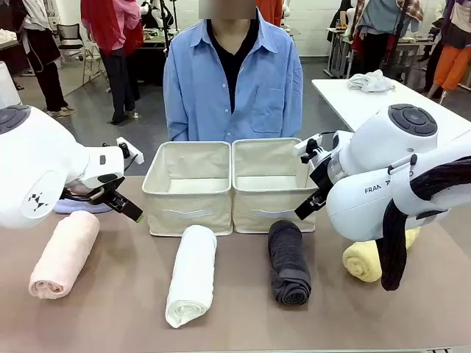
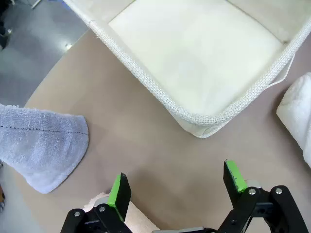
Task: Sort the towels based on their folding style.
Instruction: Pick up one triangle-folded towel and place it in the left Fabric basket.
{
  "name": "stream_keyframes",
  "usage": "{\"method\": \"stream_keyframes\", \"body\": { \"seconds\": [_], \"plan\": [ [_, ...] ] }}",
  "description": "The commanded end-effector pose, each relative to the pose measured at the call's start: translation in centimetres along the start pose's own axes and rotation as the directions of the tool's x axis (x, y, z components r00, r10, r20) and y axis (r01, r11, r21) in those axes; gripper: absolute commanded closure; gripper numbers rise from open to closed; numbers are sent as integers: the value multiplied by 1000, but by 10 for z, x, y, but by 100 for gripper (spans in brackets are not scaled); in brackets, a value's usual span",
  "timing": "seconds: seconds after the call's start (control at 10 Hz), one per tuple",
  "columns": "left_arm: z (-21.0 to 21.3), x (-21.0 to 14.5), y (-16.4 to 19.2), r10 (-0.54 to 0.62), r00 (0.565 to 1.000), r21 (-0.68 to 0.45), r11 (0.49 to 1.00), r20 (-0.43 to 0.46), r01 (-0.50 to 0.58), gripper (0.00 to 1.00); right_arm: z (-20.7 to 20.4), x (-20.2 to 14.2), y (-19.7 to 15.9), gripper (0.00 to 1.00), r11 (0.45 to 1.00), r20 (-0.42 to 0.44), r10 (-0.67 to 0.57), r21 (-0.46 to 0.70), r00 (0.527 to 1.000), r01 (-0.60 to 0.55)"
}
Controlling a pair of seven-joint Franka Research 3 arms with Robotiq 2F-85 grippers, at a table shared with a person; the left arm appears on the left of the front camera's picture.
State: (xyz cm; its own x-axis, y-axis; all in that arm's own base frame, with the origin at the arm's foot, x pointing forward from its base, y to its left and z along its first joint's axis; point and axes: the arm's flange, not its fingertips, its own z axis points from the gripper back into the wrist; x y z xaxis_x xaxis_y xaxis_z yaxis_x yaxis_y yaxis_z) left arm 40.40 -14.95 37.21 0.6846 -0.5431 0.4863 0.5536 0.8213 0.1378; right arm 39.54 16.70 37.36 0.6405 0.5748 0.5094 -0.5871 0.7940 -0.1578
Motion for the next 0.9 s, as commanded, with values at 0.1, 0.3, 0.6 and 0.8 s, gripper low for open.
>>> {"method": "stream_keyframes", "body": {
  "seconds": [0.1,0.3,0.6,0.8],
  "plan": [
    [0,0,0,0,1000,0,1000,0,0,0,0,0,0,0,1000,0,0,0,1000,0],
    [0,0,0,0,1000,0,1000,0,0,0,0,0,0,0,1000,0,0,0,1000,0],
    [0,0,0,0,1000,0,1000,0,0,0,0,0,0,0,1000,0,0,0,1000,0],
    [0,0,0,0,1000,0,1000,0,0,0,0,0,0,0,1000,0,0,0,1000,0]
  ]
}}
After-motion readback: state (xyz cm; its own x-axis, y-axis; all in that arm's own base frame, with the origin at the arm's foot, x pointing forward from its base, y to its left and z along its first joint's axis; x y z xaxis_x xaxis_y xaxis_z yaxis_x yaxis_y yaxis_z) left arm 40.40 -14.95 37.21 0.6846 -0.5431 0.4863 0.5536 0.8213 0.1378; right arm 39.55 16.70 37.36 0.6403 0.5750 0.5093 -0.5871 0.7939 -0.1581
